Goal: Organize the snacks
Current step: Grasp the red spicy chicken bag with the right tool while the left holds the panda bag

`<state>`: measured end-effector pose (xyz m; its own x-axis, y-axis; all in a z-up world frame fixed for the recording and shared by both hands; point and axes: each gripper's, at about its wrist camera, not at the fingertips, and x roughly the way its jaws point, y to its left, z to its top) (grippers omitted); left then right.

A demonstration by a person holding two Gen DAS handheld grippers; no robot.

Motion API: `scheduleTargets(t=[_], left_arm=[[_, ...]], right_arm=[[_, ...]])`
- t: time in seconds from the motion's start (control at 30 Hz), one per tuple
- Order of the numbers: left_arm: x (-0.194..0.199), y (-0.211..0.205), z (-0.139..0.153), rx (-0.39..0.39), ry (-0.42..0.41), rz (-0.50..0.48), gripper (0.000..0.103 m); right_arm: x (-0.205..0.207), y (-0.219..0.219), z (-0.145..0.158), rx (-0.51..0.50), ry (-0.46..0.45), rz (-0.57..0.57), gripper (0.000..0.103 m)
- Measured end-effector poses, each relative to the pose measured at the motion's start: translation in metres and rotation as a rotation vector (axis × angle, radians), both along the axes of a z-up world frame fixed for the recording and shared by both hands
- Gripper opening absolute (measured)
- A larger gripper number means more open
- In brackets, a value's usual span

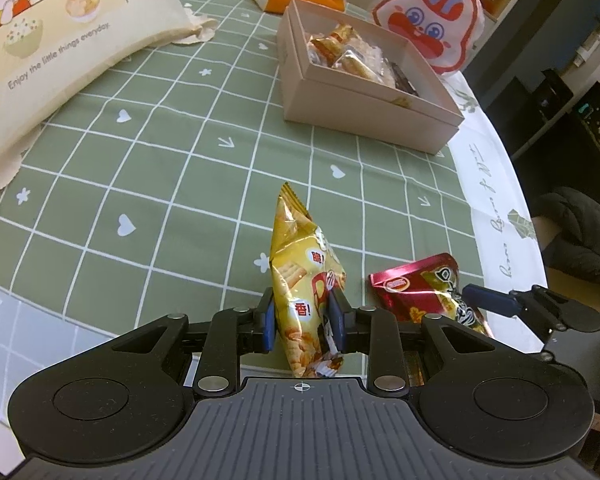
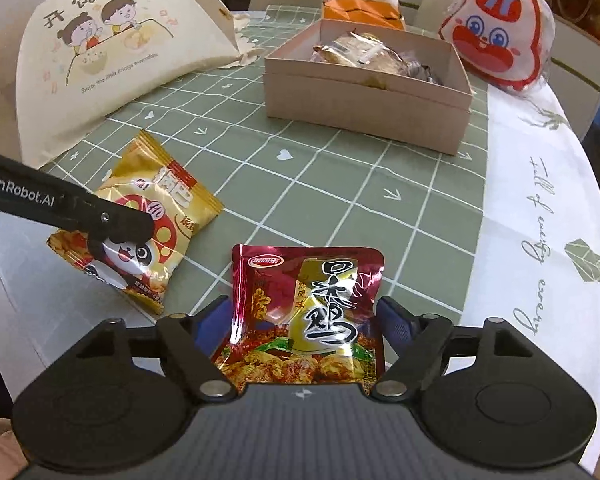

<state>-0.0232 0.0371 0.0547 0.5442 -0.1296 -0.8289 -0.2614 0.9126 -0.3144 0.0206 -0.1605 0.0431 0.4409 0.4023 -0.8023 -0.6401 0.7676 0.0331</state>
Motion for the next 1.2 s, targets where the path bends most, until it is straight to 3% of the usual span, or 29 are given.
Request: scheduleTargets(t=[0.33, 0.37, 0.4, 0.53, 0.63, 0.7, 0.83, 1.0, 1.1, 1.2], left_arm=[[0.0, 0.0, 0.0, 0.002, -0.001, 0.0, 0.031], [0.0, -0.001, 0.0, 0.003, -0.002, 0.0, 0.031], [-0.001, -0.001, 0.0, 0.004, -0.003, 0.001, 0.031], [-0.002, -0.002, 0.0, 0.008, -0.004, -0.002, 0.031], [-0.002, -0.003, 0.0, 0.005, -0.003, 0.001, 0.031], [-0.002, -0.003, 0.0, 0.005, -0.003, 0.002, 0.031], [-0.003, -0.002, -0.001, 0.003, -0.004, 0.002, 0.032], [-0.003, -0.001, -0.002, -0.006, -0.004, 0.008, 0.032], [-0.004, -0.001, -0.002, -0.01, -0.006, 0.011, 0.032], [-0.005, -0.001, -0.003, -0.015, -0.008, 0.017, 0.032]], right_arm=[[-0.003, -0.008, 0.017, 0.01, -0.053, -0.007, 0.075], [-0.003, -0.009, 0.02, 0.013, -0.062, -0.009, 0.055], [-0.002, -0.009, 0.021, 0.006, -0.074, -0.014, 0.044], [0.005, -0.01, 0.021, 0.007, -0.036, -0.001, 0.044], [0.008, -0.01, 0.015, -0.017, 0.026, 0.015, 0.055], [0.009, -0.01, 0.01, -0.002, 0.062, 0.014, 0.07], [0.015, -0.006, 0.0, 0.008, 0.093, -0.025, 0.078], [0.012, 0.009, -0.007, 0.008, 0.108, -0.012, 0.101], [0.002, 0.02, -0.015, -0.047, 0.034, 0.008, 0.103], [0.0, 0.019, -0.015, -0.035, 0.021, 0.009, 0.103]])
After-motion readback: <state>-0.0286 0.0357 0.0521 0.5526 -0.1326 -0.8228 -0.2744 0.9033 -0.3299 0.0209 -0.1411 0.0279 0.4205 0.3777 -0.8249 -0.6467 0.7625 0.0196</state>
